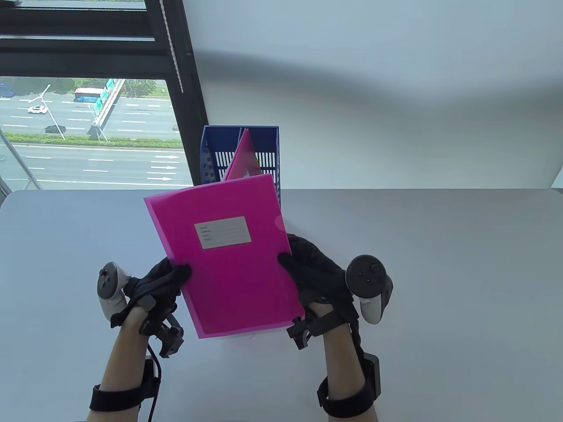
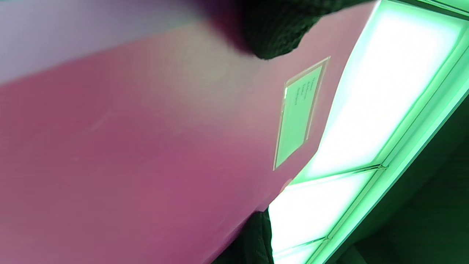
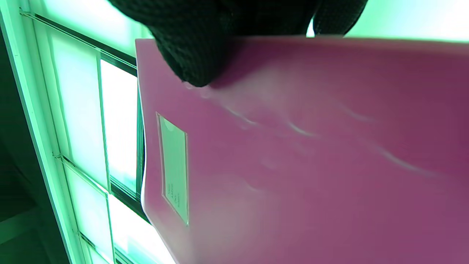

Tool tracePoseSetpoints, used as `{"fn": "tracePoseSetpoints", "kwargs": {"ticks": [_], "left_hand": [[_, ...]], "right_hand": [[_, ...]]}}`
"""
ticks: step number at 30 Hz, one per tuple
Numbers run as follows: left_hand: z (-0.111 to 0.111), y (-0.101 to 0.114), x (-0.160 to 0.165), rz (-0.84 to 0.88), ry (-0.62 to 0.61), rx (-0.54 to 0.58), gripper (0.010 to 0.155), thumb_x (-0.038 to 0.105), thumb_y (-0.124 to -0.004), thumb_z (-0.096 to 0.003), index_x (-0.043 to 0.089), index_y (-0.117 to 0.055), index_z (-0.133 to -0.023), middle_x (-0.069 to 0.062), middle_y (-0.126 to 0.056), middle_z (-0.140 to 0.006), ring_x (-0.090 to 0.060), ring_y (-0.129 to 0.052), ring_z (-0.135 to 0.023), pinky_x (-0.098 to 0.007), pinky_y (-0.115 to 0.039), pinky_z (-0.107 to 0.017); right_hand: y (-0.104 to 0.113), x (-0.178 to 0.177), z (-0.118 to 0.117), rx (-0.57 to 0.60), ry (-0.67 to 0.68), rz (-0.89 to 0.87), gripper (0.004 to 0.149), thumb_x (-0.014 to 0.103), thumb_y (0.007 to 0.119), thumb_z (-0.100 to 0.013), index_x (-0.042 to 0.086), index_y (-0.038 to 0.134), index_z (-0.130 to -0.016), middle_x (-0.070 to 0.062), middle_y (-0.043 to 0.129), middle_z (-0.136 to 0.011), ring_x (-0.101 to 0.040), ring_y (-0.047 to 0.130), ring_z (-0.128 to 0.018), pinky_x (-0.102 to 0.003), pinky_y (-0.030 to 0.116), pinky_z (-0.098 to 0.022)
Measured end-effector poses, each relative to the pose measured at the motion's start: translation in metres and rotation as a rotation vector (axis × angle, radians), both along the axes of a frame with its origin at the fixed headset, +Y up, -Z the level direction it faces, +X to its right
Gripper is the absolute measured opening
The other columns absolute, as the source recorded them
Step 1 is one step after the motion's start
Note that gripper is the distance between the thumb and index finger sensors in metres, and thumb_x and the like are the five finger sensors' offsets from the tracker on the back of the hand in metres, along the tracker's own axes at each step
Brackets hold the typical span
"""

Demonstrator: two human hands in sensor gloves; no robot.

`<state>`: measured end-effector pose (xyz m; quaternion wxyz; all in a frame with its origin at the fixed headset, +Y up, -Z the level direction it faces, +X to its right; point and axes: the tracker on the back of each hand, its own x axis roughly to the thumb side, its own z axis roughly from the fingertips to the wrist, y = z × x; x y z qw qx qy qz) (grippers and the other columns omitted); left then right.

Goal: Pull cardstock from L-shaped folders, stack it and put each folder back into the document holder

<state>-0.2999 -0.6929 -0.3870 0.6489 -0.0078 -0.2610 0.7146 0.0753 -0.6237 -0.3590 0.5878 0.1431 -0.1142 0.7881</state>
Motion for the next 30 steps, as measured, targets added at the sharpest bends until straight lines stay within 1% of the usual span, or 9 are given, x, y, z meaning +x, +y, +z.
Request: {"fn": "tracePoseSetpoints", "kwargs": {"ticks": [1, 2, 4, 9, 13, 17, 18, 25, 30], "left_hand": [[0.000, 0.000, -0.001, -0.005, -0.005, -0.003, 0.043, 0.034, -0.073, -0.0595, 0.018, -0.076, -0.099, 0.000, -0.093, -0.084, -0.032, -0.094, -0.080, -0.060, -0.059, -0.073], [0.000, 0.000, -0.002, -0.019, -0.008, -0.002, 0.043, 0.034, -0.072, -0.0595, 0.018, -0.076, -0.099, 0.000, -0.093, -0.084, -0.032, -0.094, -0.080, -0.060, -0.059, -0.073], [-0.001, 0.000, -0.003, -0.024, -0.008, 0.004, 0.043, 0.035, -0.073, -0.0595, 0.018, -0.076, -0.099, 0.000, -0.093, -0.083, -0.032, -0.094, -0.080, -0.060, -0.059, -0.073], [-0.001, 0.002, 0.000, -0.022, -0.035, 0.018, 0.043, 0.035, -0.074, -0.0593, 0.017, -0.077, -0.098, -0.001, -0.094, -0.083, -0.032, -0.095, -0.079, -0.060, -0.059, -0.073], [0.000, 0.003, 0.002, -0.024, -0.049, 0.026, 0.043, 0.036, -0.075, -0.0593, 0.016, -0.078, -0.097, 0.000, -0.095, -0.081, -0.032, -0.096, -0.078, -0.059, -0.060, -0.073], [0.001, 0.005, 0.006, -0.025, -0.069, 0.035, 0.043, 0.036, -0.076, -0.0591, 0.014, -0.079, -0.096, -0.003, -0.096, -0.079, -0.032, -0.098, -0.076, -0.057, -0.062, -0.073], [0.001, 0.006, 0.006, -0.027, -0.071, 0.037, 0.043, 0.036, -0.076, -0.0590, 0.014, -0.079, -0.096, -0.003, -0.097, -0.079, -0.032, -0.098, -0.076, -0.057, -0.062, -0.073], [0.001, 0.005, 0.007, -0.030, -0.064, 0.047, 0.043, 0.036, -0.077, -0.0587, 0.013, -0.079, -0.096, -0.003, -0.097, -0.079, -0.032, -0.098, -0.075, -0.056, -0.063, -0.073], [0.000, 0.004, 0.006, -0.028, -0.057, 0.050, 0.044, 0.037, -0.077, -0.0584, 0.013, -0.080, -0.095, -0.003, -0.097, -0.078, -0.032, -0.099, -0.074, -0.056, -0.063, -0.073]], "right_hand": [[0.002, 0.000, 0.002, 0.021, -0.023, 0.013, 0.052, 0.039, 0.087, -0.058, 0.031, 0.067, -0.105, 0.006, 0.085, -0.094, -0.016, 0.095, -0.074, -0.051, 0.056, -0.078], [0.006, 0.001, 0.005, 0.069, -0.047, 0.026, 0.053, 0.039, 0.087, -0.058, 0.032, 0.065, -0.106, 0.006, 0.084, -0.096, -0.017, 0.094, -0.076, -0.052, 0.055, -0.078], [0.011, 0.002, 0.010, 0.117, -0.093, 0.026, 0.054, 0.039, 0.088, -0.058, 0.032, 0.065, -0.106, 0.006, 0.084, -0.096, -0.017, 0.094, -0.076, -0.052, 0.056, -0.078], [0.018, -0.001, 0.018, 0.153, -0.185, 0.098, 0.053, 0.042, 0.089, -0.057, 0.028, 0.069, -0.104, 0.004, 0.087, -0.092, -0.017, 0.097, -0.071, -0.051, 0.058, -0.076], [0.019, -0.006, 0.024, 0.201, -0.324, 0.159, 0.051, 0.042, 0.090, -0.056, 0.028, 0.072, -0.101, 0.005, 0.090, -0.088, -0.014, 0.099, -0.066, -0.048, 0.061, -0.076], [0.018, -0.013, 0.030, 0.295, -0.493, 0.275, 0.051, 0.043, 0.092, -0.054, 0.027, 0.074, -0.099, 0.006, 0.092, -0.085, -0.009, 0.102, -0.058, -0.045, 0.065, -0.074], [0.017, -0.015, 0.031, 0.350, -0.549, 0.292, 0.051, 0.043, 0.094, -0.053, 0.026, 0.076, -0.098, 0.005, 0.094, -0.083, -0.009, 0.103, -0.056, -0.044, 0.066, -0.073], [0.016, -0.027, 0.038, 0.465, -0.675, 0.445, 0.054, 0.043, 0.095, -0.052, 0.024, 0.076, -0.098, 0.002, 0.093, -0.085, -0.009, 0.106, -0.055, -0.042, 0.070, -0.071], [0.016, -0.033, 0.041, 0.521, -0.722, 0.522, 0.055, 0.044, 0.095, -0.052, 0.023, 0.075, -0.099, 0.001, 0.092, -0.086, -0.009, 0.107, -0.054, -0.041, 0.072, -0.070]]}}
